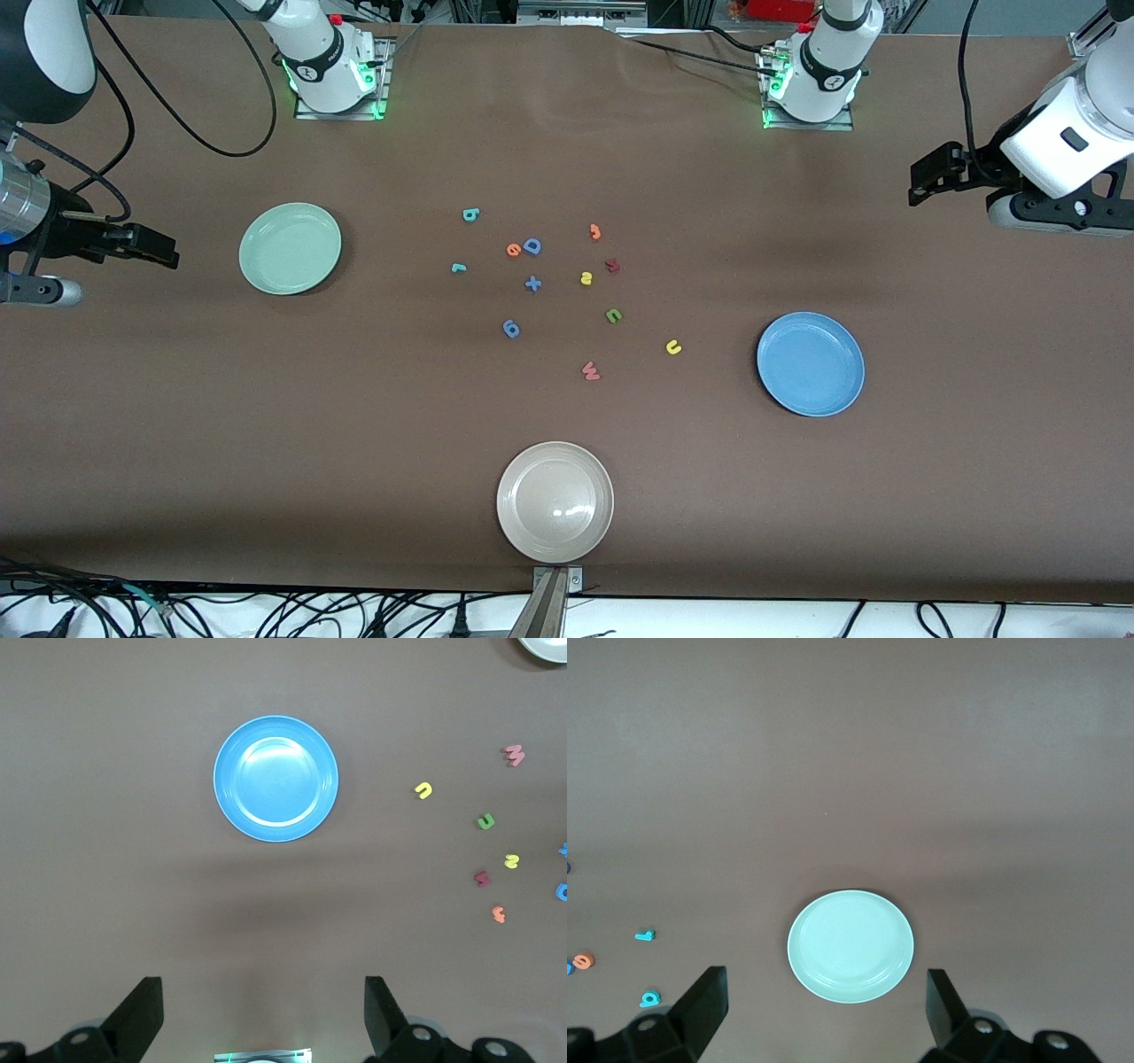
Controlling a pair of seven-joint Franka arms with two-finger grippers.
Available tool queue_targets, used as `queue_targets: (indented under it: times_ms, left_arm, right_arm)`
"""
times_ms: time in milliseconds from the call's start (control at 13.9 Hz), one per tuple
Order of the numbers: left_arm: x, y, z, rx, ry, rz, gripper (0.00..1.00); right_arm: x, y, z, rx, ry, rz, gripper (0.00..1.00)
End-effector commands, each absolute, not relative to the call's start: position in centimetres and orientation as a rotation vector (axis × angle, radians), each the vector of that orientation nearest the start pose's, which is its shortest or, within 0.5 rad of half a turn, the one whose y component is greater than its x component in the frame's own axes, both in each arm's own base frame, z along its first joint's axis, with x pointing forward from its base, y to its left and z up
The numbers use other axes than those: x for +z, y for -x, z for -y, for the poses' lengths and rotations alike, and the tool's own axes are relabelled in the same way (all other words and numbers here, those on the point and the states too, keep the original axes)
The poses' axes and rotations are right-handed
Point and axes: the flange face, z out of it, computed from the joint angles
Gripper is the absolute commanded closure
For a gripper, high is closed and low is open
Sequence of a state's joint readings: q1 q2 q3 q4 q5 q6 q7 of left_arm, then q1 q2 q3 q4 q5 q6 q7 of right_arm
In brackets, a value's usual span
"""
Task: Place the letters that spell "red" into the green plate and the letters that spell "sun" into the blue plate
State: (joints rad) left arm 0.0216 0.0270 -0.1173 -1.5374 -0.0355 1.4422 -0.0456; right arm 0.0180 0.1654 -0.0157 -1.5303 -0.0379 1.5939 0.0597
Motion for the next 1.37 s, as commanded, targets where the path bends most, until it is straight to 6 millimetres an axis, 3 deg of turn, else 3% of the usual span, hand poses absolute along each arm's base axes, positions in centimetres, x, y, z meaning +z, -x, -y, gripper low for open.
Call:
queue_targets:
  times_ms: [0,72,360,576,792,1152,1296]
  left_arm:
    - [62.0,-54.9,5.1,0.201,3.190,-0.113,0.00]
    - [61.6,-55.0,5.0,0.212,3.190,-0.113,0.00]
    - [61.6,-55.0,4.9,0.212,3.190,-0.111,0.00]
    - [61.6,-55.0,4.9,0.215,3.189,-0.108,0.00]
    - [61.6,-55.0,5.1,0.215,3.189,-0.113,0.00]
    - [61.7,-54.9,5.8,0.211,3.188,-0.116,0.00]
    - [61.7,-55.0,5.7,0.211,3.188,-0.113,0.00]
  right_arm:
    - [55.7,-59.8,-0.2,0.146,3.184,-0.086,0.00]
    - [55.7,-59.8,-0.3,0.144,3.184,-0.086,0.00]
    - [55.7,-60.1,-4.2,0.116,3.137,-0.063,0.00]
    - [56.3,-59.7,-9.3,0.076,3.135,-0.138,0.00]
    - [55.5,-58.8,-14.4,0.108,3.139,-0.268,0.00]
    - [51.5,-55.7,-25.2,0.195,3.167,-0.414,0.00]
    - [49.0,-54.7,-27.8,0.255,3.181,-0.411,0.01]
